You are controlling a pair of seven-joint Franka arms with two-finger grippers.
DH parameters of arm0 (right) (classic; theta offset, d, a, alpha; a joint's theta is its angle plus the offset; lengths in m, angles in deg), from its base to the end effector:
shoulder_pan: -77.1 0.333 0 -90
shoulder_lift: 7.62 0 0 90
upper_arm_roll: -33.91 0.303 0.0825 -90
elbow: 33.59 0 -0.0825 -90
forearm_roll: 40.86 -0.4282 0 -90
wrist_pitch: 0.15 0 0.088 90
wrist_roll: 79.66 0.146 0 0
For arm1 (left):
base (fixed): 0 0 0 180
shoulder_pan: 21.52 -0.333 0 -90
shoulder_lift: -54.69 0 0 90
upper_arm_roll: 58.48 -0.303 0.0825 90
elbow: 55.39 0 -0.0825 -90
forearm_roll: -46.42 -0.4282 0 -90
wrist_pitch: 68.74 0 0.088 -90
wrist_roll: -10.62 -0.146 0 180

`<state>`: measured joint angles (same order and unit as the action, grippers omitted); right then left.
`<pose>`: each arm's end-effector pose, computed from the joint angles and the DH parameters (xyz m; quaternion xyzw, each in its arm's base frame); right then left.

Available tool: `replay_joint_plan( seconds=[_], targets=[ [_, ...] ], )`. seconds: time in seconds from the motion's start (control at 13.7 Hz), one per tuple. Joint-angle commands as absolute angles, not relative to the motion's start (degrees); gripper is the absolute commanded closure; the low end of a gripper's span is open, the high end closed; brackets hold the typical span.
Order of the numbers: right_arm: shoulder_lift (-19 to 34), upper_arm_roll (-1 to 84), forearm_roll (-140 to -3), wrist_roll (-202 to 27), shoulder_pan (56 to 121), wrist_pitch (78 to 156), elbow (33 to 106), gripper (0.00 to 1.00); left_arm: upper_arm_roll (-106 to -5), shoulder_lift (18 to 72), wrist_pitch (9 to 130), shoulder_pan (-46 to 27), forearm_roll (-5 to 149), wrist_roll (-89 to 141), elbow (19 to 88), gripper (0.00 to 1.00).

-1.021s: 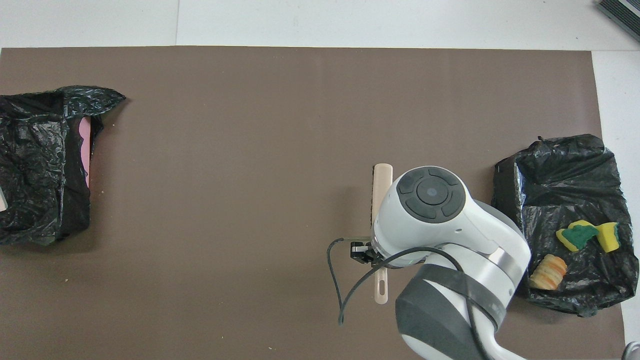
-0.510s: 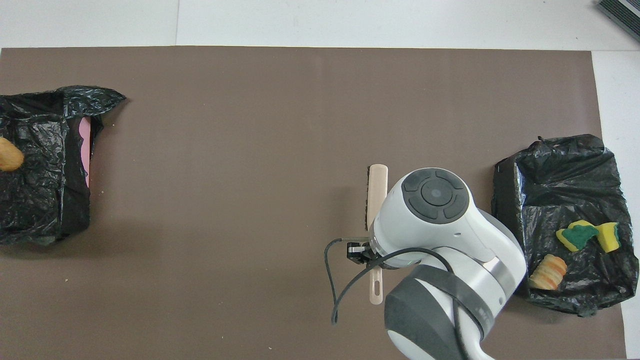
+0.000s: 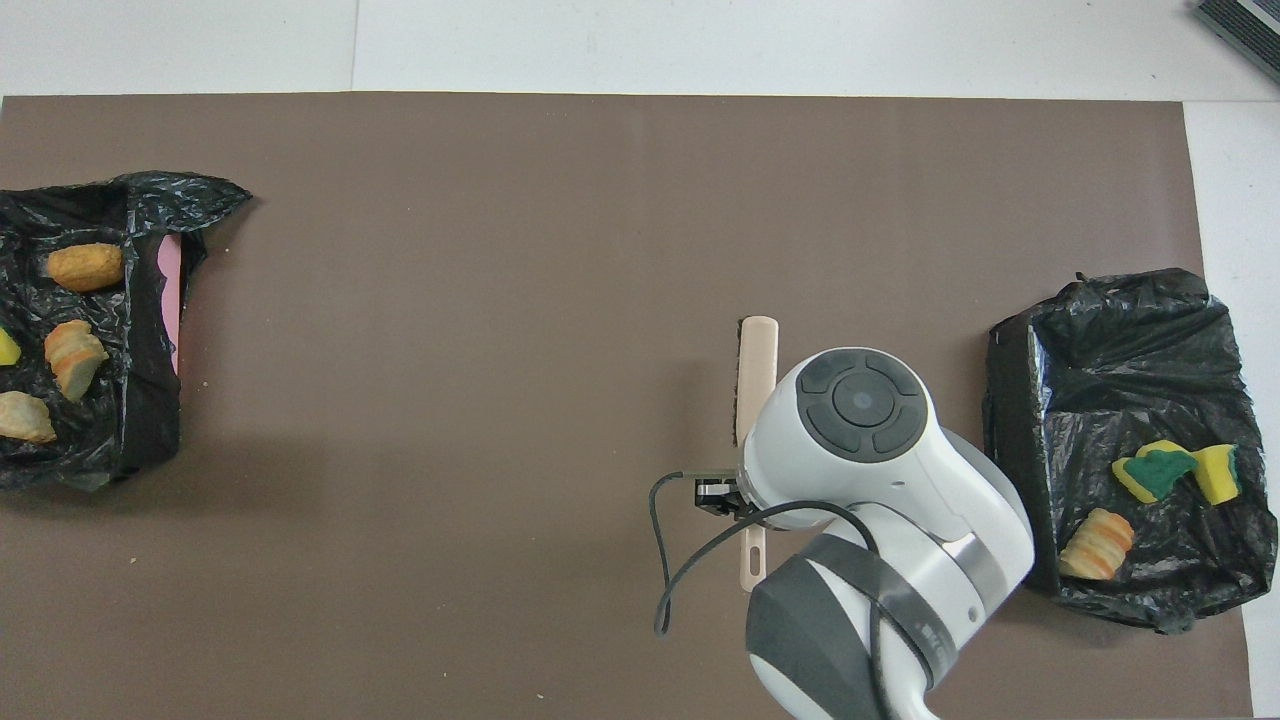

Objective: Sweep and dump trash in bin
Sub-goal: 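Tilt the dustpan with the left gripper to dump debris into the bag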

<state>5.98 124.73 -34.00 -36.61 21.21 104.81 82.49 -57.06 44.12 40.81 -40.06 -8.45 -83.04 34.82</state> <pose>0.4726 0.3046 0.3601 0.9931 -0.0382 -0.1104 0.0097 0.6335 0.2889 0.5305 -0.6211 0.6431 0.3257 0.3075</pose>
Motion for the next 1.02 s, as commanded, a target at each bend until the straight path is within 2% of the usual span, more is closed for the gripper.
replay_joint_plan(
  seconds=[0.0, 0.15, 0.29, 0.73, 0.95],
  targets=[
    [3.2, 124.6, -36.4, -39.6, 20.1, 106.5, 83.0, 1.0, -57.6, 46.2, 37.5, -37.4, -10.7, -81.8, 33.0, 1.0],
    [3.1, 124.6, -36.3, -38.4, 20.6, 106.5, 82.8, 1.0, -57.4, 47.8, 36.2, -37.3, -8.4, -81.2, 33.1, 1.0],
    [1.6, 122.9, -36.4, -38.4, 22.4, 106.5, 82.7, 1.0, -57.4, 48.8, 35.6, -37.3, 0.3, -79.4, 33.6, 1.0],
    [-0.2, 105.4, -40.3, -37.0, 39.3, 107.6, 81.2, 1.0, -57.0, 50.2, 32.5, -35.0, 21.5, -70.0, 36.5, 1.0],
    [-1.6, 103.2, -41.4, -37.1, 42.3, 110.5, 81.8, 1.0, -57.0, 50.2, 30.9, -30.2, 26.5, -56.7, 38.1, 1.0]
  ],
)
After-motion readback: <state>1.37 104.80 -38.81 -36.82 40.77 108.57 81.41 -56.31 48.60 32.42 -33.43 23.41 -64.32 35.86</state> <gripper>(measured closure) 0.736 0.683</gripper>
